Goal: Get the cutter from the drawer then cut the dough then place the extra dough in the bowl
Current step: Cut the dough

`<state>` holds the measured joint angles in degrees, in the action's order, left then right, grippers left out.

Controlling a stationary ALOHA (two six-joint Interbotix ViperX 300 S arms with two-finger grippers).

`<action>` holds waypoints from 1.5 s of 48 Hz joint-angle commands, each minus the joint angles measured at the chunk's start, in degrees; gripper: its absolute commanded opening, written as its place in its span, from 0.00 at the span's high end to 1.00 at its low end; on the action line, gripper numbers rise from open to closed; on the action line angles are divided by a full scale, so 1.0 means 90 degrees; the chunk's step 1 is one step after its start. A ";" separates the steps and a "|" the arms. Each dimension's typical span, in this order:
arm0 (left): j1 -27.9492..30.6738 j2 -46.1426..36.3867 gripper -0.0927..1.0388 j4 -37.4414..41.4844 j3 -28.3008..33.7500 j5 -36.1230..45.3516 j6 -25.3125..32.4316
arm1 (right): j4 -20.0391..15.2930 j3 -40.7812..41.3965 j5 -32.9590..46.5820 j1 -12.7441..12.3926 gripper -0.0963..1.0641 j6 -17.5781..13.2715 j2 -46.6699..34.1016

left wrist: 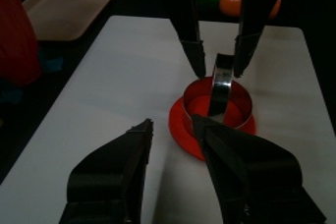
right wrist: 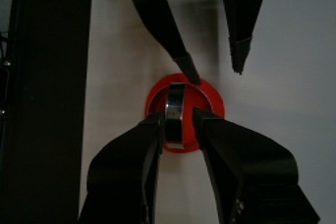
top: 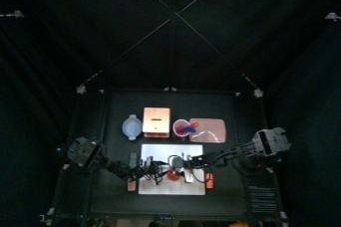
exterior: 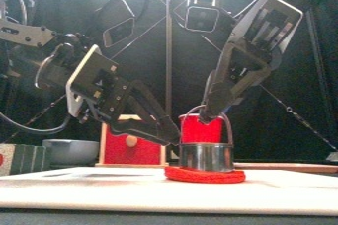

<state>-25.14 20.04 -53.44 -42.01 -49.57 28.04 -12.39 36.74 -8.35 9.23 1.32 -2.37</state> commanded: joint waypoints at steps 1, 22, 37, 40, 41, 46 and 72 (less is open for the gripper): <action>-0.0010 -0.0049 0.28 -0.0029 0.0078 -0.0020 0.0000 | 0.0010 -0.0254 -0.0283 -0.0029 0.31 -0.0010 0.0029; -0.0088 0.0049 0.35 -0.0078 0.0186 0.0068 -0.0010 | 0.0391 -0.0908 -0.1309 0.0020 0.32 -0.0020 -0.0137; -0.0186 0.0273 0.35 -0.0078 0.0273 0.0059 -0.0088 | 0.0674 -0.1191 -0.1748 0.0020 0.32 -0.0225 -0.0312; -0.0205 0.0322 0.35 -0.0078 0.0322 0.0059 -0.0098 | 0.0879 -0.1211 -0.1787 0.0029 0.32 -0.0400 -0.0312; -0.0205 0.0342 0.35 -0.0078 0.0342 0.0068 -0.0098 | 0.0938 -0.1211 -0.1797 0.0029 0.32 -0.0439 -0.0312; -0.0215 0.0420 0.35 -0.0078 0.0400 0.0127 -0.0098 | 0.1250 -0.1221 -0.1846 0.0029 0.32 -0.0732 -0.0312; -0.0225 0.0674 0.35 -0.0371 0.0430 0.0488 -0.0107 | 0.1680 -0.1230 -0.1895 0.0146 0.33 -0.1416 -0.0303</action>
<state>-27.16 26.10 -56.51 -38.50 -46.32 27.07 2.99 26.98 -25.58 10.55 -11.25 -6.33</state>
